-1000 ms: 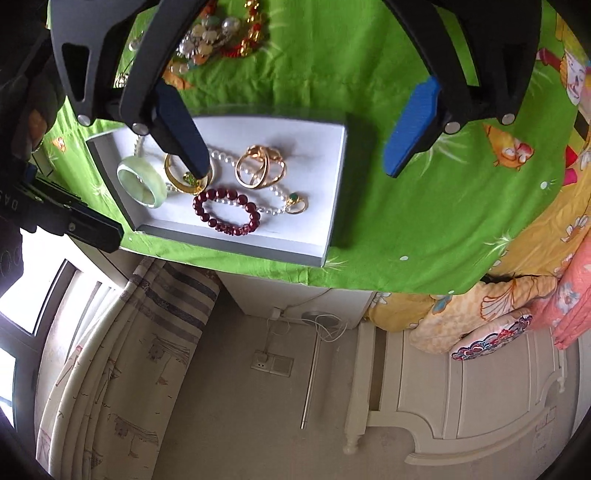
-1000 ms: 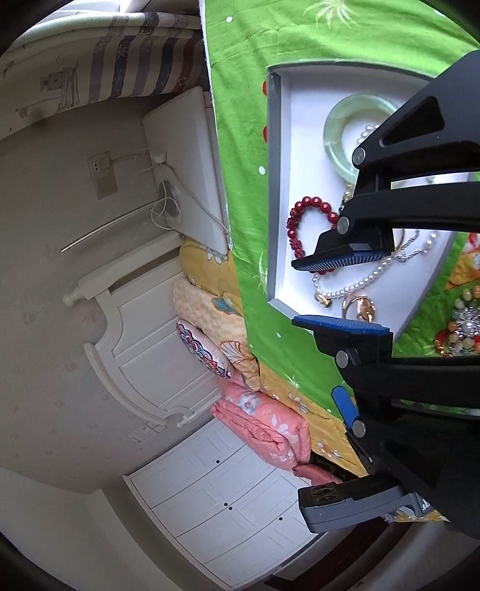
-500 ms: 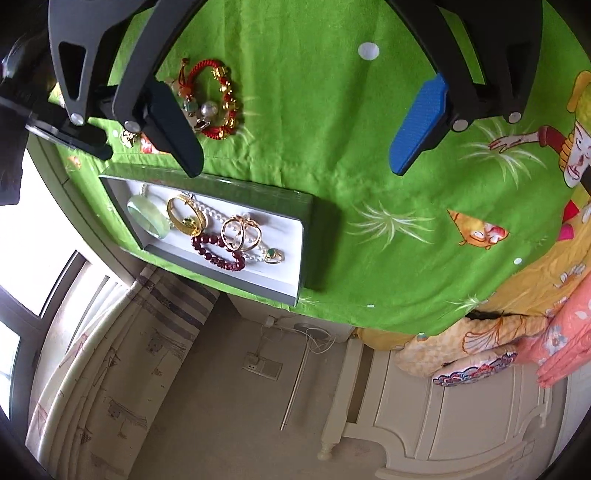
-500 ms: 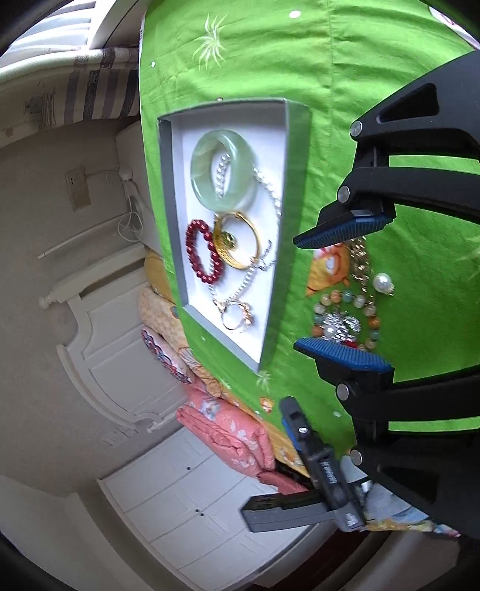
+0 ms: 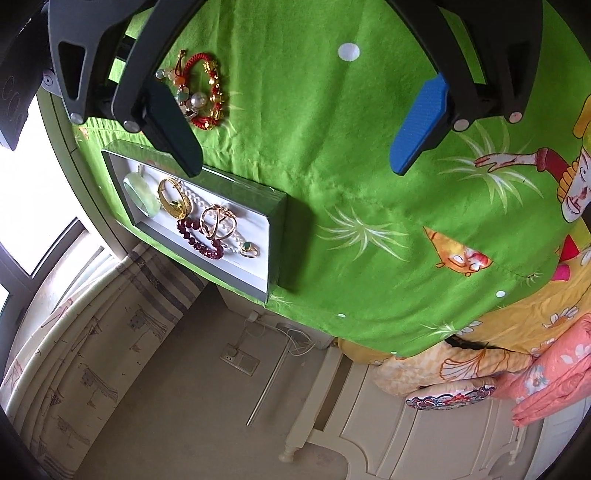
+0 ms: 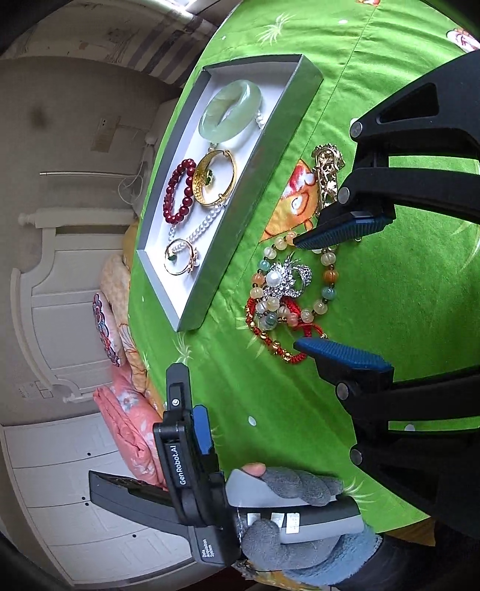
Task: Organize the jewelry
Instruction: 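Lower the right tool onto the multicolour bead necklace and close on it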
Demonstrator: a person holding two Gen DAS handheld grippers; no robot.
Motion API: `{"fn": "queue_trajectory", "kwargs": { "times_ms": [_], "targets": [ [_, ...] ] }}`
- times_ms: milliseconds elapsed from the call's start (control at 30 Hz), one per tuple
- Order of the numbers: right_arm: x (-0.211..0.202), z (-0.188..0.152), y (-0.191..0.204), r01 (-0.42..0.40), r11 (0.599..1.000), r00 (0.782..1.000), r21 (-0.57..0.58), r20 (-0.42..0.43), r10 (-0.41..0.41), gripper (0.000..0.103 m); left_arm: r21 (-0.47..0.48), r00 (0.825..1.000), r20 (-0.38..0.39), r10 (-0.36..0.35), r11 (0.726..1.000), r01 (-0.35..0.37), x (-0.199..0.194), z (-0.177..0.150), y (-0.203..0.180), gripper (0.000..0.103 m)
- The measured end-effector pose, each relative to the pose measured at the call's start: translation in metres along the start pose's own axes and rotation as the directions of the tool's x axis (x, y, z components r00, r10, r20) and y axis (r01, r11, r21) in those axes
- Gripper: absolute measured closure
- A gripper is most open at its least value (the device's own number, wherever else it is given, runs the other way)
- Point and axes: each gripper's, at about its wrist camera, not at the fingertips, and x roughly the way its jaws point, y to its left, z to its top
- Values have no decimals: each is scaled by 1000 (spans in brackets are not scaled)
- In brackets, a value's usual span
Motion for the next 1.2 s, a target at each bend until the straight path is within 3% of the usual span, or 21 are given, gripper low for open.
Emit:
{"fn": "queue_trajectory", "kwargs": {
  "times_ms": [233, 367, 533, 700, 967, 1033, 1200],
  "targets": [
    [11, 7, 2, -12, 1000, 1000, 10, -27, 13, 54, 37, 1000, 9, 7, 999, -7, -2, -1, -8, 3],
    [16, 7, 17, -2, 999, 999, -50, -41, 0, 54, 40, 1000, 11, 6, 999, -7, -2, -1, -9, 3],
    [18, 20, 13, 13, 1000, 1000, -26, -14, -13, 55, 38, 1000, 19, 9, 999, -10, -3, -2, -9, 3],
    [23, 34, 30, 20, 995, 1000, -100, -5, -21, 67, 7, 998, 53, 20, 1000, -21, -10, 0, -3, 3],
    [43, 24, 40, 165, 964, 983, -208, -47, -178, 76, -9, 999, 51, 14, 1000, -13, -13, 2, 1, 3],
    [43, 24, 38, 164, 965, 984, -206, -40, -176, 84, -3, 999, 49, 14, 1000, -14, -13, 2, 0, 3],
    [30, 26, 33, 144, 973, 990, -178, 28, -141, 85, -5, 999, 44, 13, 1000, -13, -12, 2, 1, 3]
  ]
}}
